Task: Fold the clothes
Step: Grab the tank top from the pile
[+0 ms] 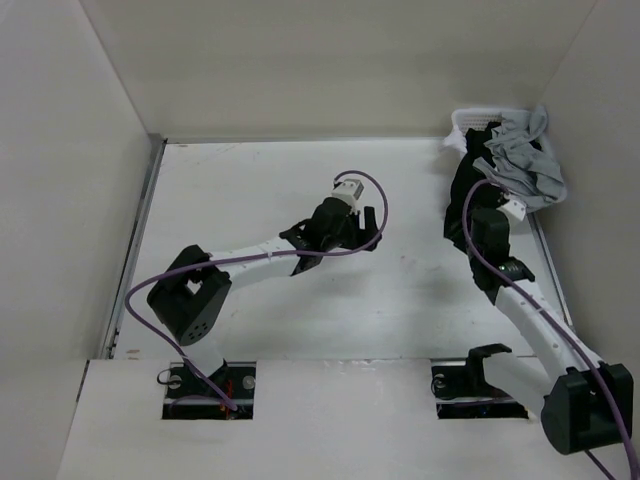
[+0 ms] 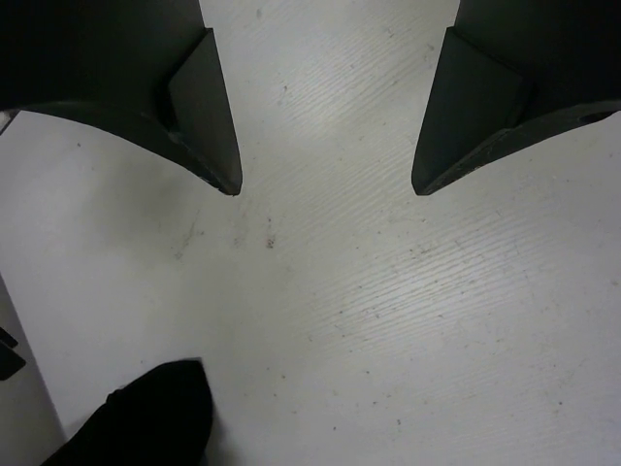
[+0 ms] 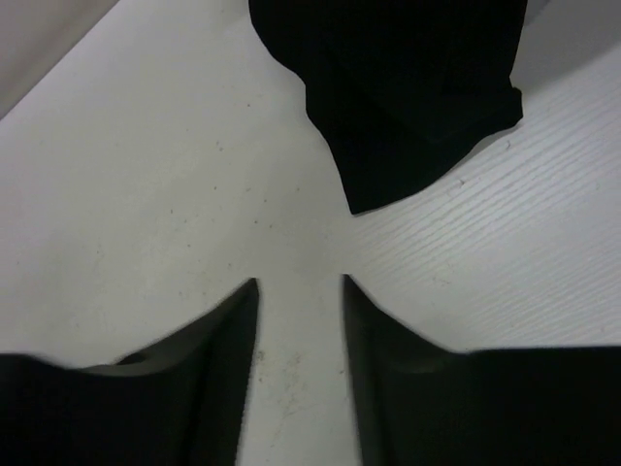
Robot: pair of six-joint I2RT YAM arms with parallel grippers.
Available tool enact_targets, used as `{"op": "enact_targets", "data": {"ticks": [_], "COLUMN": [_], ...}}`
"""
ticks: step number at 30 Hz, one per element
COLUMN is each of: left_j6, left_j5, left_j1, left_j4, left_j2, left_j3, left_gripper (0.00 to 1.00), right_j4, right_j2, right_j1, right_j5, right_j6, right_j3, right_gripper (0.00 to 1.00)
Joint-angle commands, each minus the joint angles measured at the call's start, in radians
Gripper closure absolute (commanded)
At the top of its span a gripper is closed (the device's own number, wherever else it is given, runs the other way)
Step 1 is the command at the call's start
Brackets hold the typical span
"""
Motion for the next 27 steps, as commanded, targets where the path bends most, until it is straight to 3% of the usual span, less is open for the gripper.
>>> {"op": "enact_targets", "data": {"ticks": [1,2,4,5,9,11,14,17,19,27], "left_j6": [-0.008,-0.002,0.014,0.024,0.07,0.075,0.077,0.074,0.069,0.074], "left_j5": [0.038,0.038,0.038,0.038,0.028,0.021,0.008,0.014,0.017,0.006], "left_j1": [-0.003,-0.009,-0.021,-0.029,-0.061,-0.069,-0.066,-0.051,-0.04,-0.024], "left_j4": [0.122,0.155,0.218,0.241,0.284,0.292,0.318,0.347,0.364,0.392], "left_j2": [-0.043,-0.051,-0.068,-0.076,-0.102,-0.106,-0.099,-0.085,-0.082,-0.091], "left_j3": [-0.048,-0.071,-0.114,-0.131,-0.163,-0.174,-0.194,-0.215,-0.226,-0.249], "left_gripper": [0.31,0.32,0.37,0.42,0.83,0.87,0.81,0.6,0.47,0.39], "right_j4": [0.09,0.091,0.091,0.094,0.094,0.059,0.034,0.004,-0.031,-0.113], "right_j2": [0.036,0.051,0.091,0.111,0.293,0.393,0.52,0.63,0.706,0.902], "right_j1": [-0.045,-0.068,-0.131,-0.157,-0.287,-0.344,-0.421,-0.481,-0.511,-0.599], "right_j5": [-0.012,-0.015,-0.019,-0.019,0.023,0.037,0.076,0.088,0.077,-0.042], "right_j6": [0.003,0.001,0.0,0.0,-0.008,-0.02,-0.049,-0.085,-0.109,-0.135], "right_j3": [0.097,0.126,0.196,0.224,0.408,0.524,0.679,0.81,0.887,1.028], "right_gripper": [0.66,0.78,0.92,0.94,0.96,0.94,0.75,0.47,0.37,0.29]}}
